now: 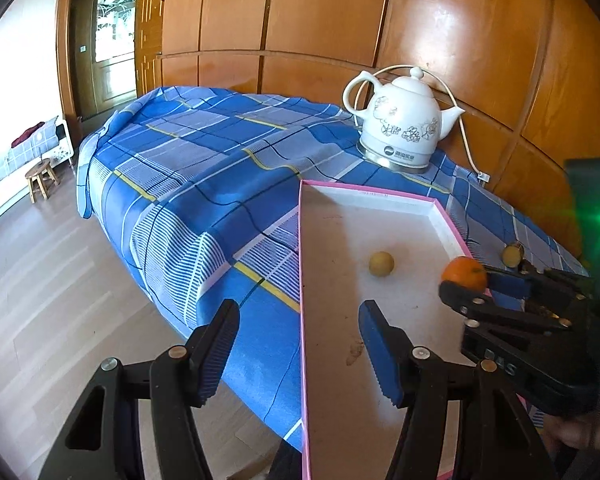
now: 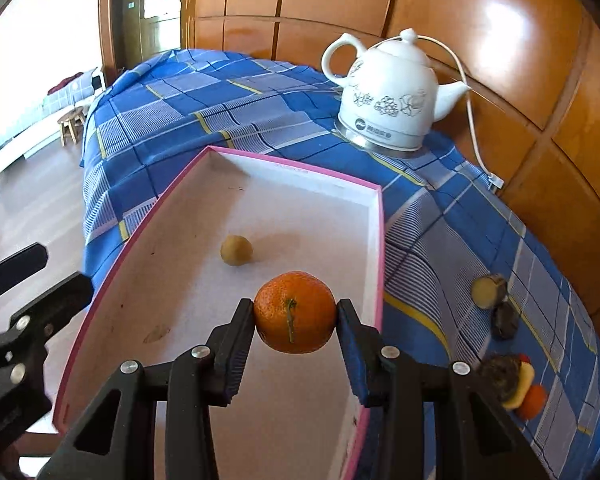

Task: Organize fruits
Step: 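Lower the orange into the tray and open the right gripper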

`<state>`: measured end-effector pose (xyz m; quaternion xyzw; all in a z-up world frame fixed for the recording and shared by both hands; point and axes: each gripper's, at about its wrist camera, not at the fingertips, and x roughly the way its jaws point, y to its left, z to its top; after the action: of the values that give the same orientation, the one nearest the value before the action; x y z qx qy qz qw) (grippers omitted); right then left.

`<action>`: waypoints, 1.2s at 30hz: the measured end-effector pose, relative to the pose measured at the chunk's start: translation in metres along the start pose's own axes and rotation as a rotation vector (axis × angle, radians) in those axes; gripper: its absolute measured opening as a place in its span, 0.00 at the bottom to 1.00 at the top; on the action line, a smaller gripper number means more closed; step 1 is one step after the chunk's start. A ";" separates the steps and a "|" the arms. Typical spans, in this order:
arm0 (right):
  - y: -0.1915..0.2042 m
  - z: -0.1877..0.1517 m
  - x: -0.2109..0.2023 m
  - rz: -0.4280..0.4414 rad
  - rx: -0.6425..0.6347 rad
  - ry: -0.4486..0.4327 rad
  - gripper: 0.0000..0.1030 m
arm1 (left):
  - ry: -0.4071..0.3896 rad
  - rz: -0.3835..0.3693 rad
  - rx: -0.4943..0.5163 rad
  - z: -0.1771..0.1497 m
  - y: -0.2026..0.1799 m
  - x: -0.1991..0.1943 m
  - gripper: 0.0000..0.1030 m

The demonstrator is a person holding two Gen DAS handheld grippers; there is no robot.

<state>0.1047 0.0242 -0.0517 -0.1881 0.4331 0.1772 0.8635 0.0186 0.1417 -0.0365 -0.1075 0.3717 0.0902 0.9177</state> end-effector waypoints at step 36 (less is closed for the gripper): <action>-0.097 -0.026 -0.088 -0.167 0.300 -0.184 0.55 | 0.003 -0.083 0.168 -0.003 -0.061 -0.012 0.62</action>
<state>0.0825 -0.0848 0.0224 -0.0754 0.3567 0.0548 0.9295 0.0231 0.0812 -0.0222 -0.0455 0.3747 0.0203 0.9258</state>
